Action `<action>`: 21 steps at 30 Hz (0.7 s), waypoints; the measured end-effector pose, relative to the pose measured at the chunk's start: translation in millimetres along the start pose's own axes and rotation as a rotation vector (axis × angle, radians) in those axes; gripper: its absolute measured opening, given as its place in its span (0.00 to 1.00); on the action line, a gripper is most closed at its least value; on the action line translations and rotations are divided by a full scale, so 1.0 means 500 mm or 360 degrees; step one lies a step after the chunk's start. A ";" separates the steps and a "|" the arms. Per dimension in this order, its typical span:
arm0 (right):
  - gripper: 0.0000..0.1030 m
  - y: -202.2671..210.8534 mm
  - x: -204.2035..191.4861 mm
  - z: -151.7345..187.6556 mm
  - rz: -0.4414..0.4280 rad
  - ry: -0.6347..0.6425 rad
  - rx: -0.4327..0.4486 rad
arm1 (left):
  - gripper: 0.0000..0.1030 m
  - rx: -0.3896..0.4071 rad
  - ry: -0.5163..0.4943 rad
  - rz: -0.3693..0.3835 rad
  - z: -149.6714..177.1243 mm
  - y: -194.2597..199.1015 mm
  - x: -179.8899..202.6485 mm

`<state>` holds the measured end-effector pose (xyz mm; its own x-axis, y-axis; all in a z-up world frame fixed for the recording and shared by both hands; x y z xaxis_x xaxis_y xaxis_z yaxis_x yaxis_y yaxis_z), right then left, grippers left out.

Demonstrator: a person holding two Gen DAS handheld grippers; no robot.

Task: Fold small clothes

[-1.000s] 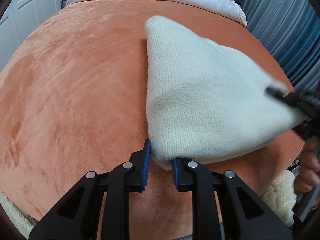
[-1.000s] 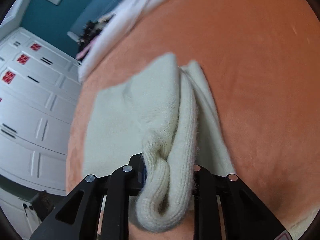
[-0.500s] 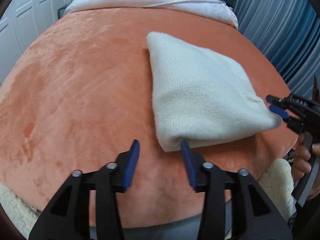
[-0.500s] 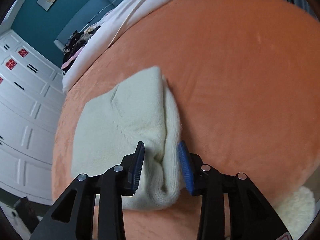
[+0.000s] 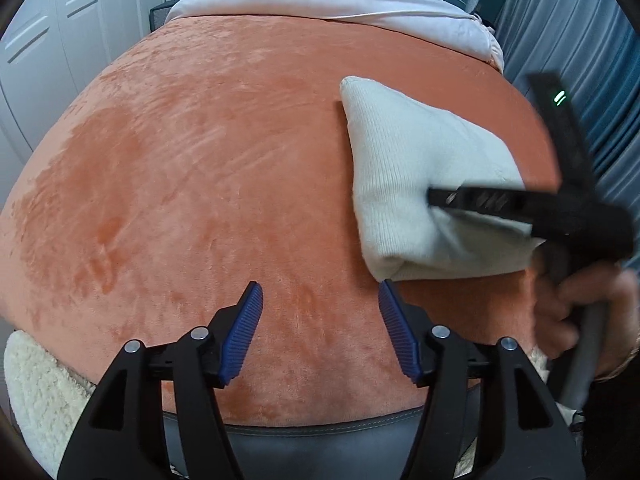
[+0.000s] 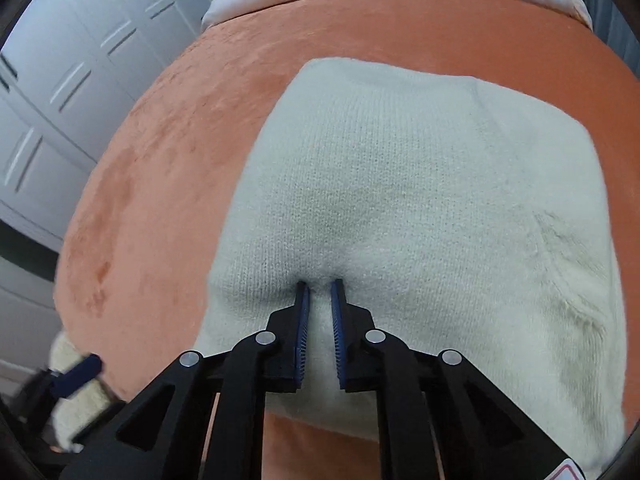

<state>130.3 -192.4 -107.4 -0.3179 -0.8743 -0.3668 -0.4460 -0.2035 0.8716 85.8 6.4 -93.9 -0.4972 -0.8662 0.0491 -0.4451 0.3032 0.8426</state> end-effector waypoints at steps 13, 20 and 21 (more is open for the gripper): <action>0.48 0.182 0.317 0.126 -0.0064 -0.0698 0.0335 | 0.68 -0.0072 -0.0195 0.0043 -0.005 -0.118 0.087; 0.14 0.104 0.263 0.077 0.0140 -0.0477 0.0312 | 0.26 -0.0042 -0.0137 0.0121 -0.050 -0.134 0.072; 0.14 0.122 0.265 0.067 0.0090 -0.0490 0.0348 | 0.26 -0.0039 -0.0143 0.0120 -0.053 -0.131 0.071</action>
Point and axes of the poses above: each gripper's, at about its wrist camera, not at the fingertips, and y roughly against the way its jaws point, x to its right, z to its underside, the point moved 6 cm from there along -y, roughly the way its jaws point, and after that the axes turned 11 degrees about -y, right-handed, at the moved point
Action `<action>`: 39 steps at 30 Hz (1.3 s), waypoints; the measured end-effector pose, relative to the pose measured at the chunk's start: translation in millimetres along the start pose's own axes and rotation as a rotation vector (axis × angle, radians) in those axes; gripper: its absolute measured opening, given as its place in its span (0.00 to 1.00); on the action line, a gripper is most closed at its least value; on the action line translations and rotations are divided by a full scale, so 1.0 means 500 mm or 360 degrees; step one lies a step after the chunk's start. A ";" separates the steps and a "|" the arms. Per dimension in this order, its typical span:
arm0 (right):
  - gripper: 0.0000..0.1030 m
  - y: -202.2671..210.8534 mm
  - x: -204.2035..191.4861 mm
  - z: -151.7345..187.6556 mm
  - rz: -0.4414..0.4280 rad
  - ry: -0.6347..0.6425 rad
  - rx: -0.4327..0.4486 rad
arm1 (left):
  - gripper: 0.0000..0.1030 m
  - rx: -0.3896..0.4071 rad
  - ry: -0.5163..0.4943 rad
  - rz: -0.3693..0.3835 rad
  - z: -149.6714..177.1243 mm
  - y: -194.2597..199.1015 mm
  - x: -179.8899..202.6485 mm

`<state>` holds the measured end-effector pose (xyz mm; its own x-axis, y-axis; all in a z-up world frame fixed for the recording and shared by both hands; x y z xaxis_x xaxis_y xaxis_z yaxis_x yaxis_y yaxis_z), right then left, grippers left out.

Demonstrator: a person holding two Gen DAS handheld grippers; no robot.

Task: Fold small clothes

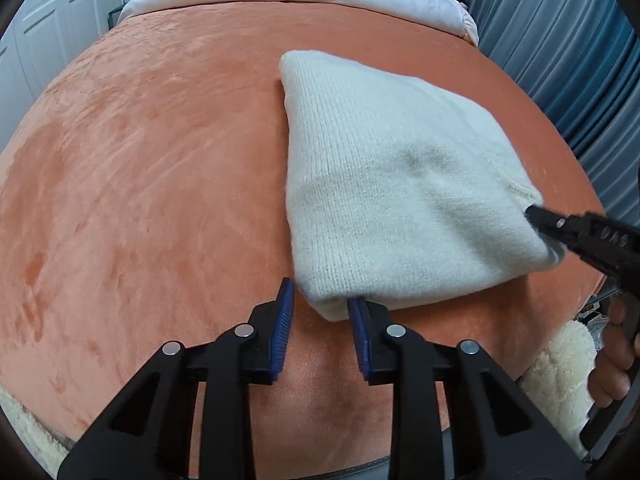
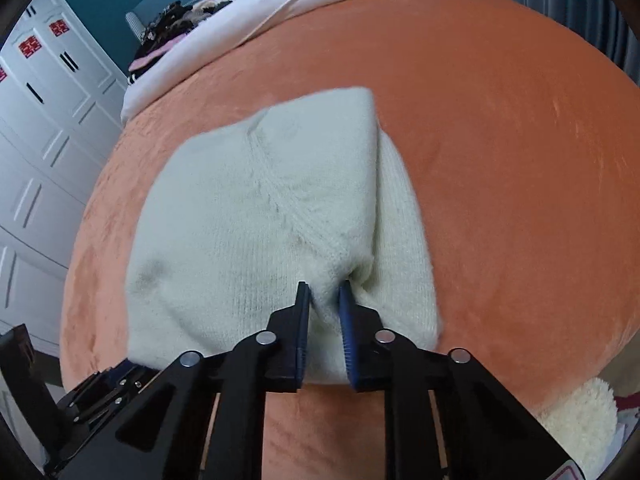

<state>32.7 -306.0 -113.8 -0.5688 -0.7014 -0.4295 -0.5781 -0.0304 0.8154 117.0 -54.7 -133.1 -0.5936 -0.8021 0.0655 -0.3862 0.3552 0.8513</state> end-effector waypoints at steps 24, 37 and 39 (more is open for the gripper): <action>0.07 -0.023 0.121 -0.029 0.0006 -0.0131 -0.0068 | 0.16 -0.0083 -0.0009 -0.0141 0.039 -0.035 -0.023; 0.37 -0.052 0.013 0.034 -0.0274 -0.0164 -0.0241 | 0.43 -0.0085 0.0097 -0.0205 0.040 -0.040 -0.036; 0.14 -0.049 -0.046 0.015 -0.0251 -0.0022 -0.0201 | 0.35 -0.0076 0.0114 -0.0161 0.035 -0.037 -0.042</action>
Point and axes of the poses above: each gripper's, at about its wrist camera, not at the fingertips, and y roughly against the way its jaws point, x to its right, z to its underside, the point moved 6 cm from there along -y, roughly the way its jaws point, and after that the axes turned 11 degrees about -y, right-handed, at the moved point
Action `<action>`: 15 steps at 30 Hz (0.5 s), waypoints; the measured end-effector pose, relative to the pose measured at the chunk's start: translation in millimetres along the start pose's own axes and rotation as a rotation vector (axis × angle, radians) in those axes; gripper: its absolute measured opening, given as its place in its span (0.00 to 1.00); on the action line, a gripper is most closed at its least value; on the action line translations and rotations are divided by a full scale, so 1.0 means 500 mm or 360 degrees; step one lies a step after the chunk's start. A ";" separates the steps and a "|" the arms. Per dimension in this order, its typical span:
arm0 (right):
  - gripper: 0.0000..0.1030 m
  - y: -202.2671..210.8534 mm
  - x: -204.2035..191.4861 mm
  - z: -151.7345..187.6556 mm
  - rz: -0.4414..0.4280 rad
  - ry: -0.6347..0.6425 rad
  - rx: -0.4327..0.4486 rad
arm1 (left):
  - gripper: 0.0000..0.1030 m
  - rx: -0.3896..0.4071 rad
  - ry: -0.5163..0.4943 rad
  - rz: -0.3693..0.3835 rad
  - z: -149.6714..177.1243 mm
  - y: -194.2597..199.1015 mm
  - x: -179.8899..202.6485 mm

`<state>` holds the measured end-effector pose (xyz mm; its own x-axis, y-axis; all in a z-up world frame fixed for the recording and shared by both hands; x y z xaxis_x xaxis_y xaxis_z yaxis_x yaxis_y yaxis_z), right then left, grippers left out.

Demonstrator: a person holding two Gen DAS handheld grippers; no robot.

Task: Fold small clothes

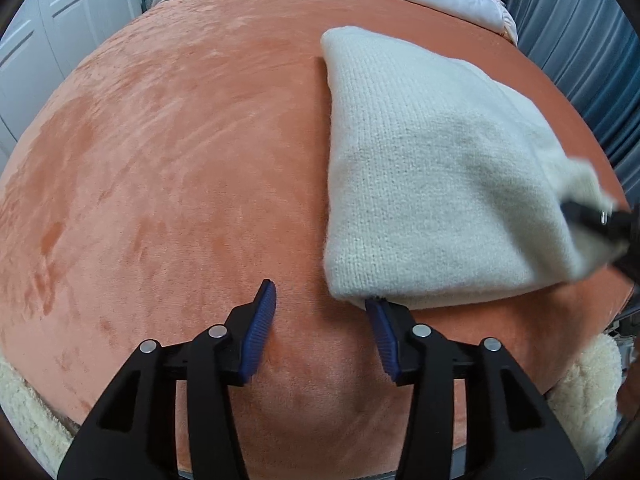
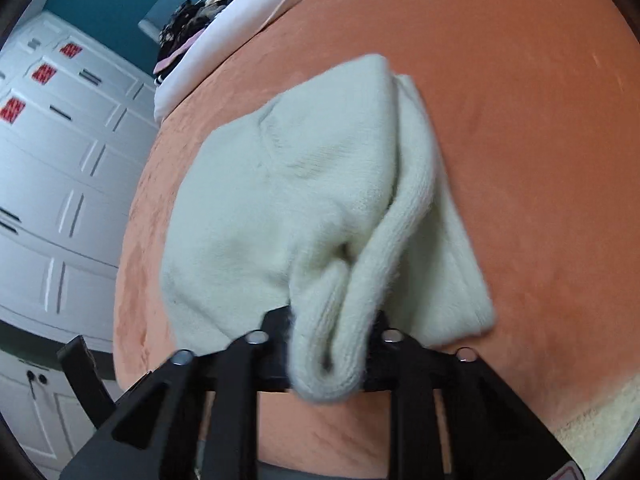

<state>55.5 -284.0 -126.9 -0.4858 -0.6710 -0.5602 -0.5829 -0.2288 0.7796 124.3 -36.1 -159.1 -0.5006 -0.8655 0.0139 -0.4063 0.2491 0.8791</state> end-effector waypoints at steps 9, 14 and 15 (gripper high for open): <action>0.10 0.111 -0.048 -0.083 -0.0044 0.0193 0.0326 | 0.00 -0.0091 0.0334 -0.0054 0.037 -0.019 -0.103; 0.11 -0.009 0.130 -0.027 0.0101 -0.0061 0.0071 | 0.00 0.0140 0.0170 0.0050 0.008 0.054 -0.063; 0.11 0.000 0.121 -0.028 0.0065 -0.0081 0.0072 | 0.00 0.0179 0.0098 0.0078 0.005 0.072 -0.036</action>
Point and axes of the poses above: each gripper's, at about its wrist camera, not at the fingertips, and y roughly against the way its jaws point, x to its right, z to its underside, the point moved 6 cm from there along -y, roughly the way its jaws point, and after that the axes turned 11 degrees about -y, right-handed, at the moved point
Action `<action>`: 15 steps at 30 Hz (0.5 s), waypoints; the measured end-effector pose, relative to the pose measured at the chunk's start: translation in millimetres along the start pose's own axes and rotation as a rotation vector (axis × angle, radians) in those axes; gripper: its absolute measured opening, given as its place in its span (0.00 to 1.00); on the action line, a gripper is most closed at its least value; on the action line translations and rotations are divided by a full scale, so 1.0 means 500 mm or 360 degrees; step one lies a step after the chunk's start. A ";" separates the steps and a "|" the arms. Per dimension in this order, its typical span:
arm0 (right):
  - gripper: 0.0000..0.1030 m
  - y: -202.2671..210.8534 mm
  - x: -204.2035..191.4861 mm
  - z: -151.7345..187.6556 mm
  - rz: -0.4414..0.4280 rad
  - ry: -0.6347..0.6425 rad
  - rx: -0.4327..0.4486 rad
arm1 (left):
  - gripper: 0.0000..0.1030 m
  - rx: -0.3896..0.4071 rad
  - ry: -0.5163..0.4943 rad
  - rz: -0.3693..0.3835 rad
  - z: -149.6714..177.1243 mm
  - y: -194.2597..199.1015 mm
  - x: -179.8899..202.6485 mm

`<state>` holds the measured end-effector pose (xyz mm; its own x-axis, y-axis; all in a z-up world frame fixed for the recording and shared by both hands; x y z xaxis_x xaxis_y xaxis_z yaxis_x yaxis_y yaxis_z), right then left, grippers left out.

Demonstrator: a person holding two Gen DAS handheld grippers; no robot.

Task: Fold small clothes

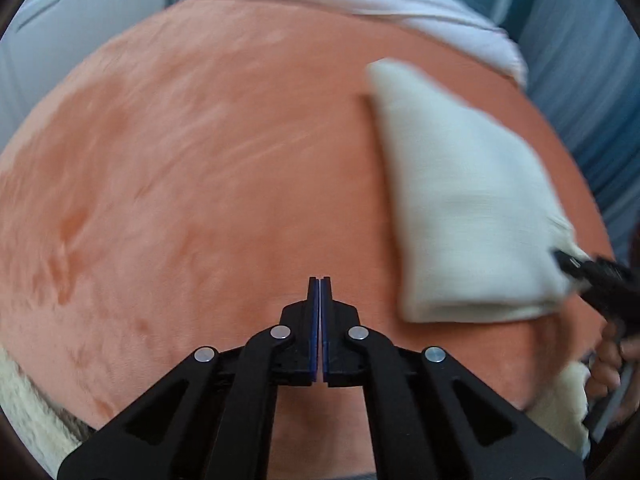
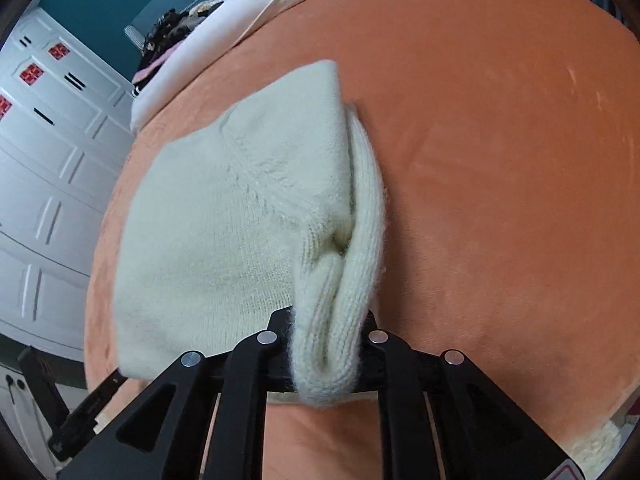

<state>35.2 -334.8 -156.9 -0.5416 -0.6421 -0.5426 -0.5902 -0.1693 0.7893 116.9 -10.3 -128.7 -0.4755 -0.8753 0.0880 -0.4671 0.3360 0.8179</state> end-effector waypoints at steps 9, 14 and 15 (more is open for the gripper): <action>0.11 0.135 -0.199 -0.025 -0.0389 0.0095 0.0080 | 0.12 0.0005 -0.0241 0.0107 -0.020 -0.025 0.142; 0.10 0.122 -0.149 -0.014 -0.0268 0.0070 0.0108 | 0.00 -0.0085 -0.0150 0.0053 -0.022 -0.057 0.079; 0.10 0.079 -0.096 -0.005 -0.0191 -0.0002 0.0040 | 0.00 -0.0102 -0.0178 0.0038 -0.013 -0.062 0.078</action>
<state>39.3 -312.5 -99.3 -0.4671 -0.6173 -0.6331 -0.6654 -0.2261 0.7114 117.8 -57.4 -146.9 -0.5678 -0.8218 0.0466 -0.4080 0.3301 0.8512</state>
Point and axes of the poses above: each gripper's, at about its wrist camera, not at the fingertips, and y roughly against the way its jaws point, x to its right, z to its underside, the point moved 6 cm from there along -y, roughly the way its jaws point, and after that the axes turned 11 degrees about -y, right-handed, at the moved point
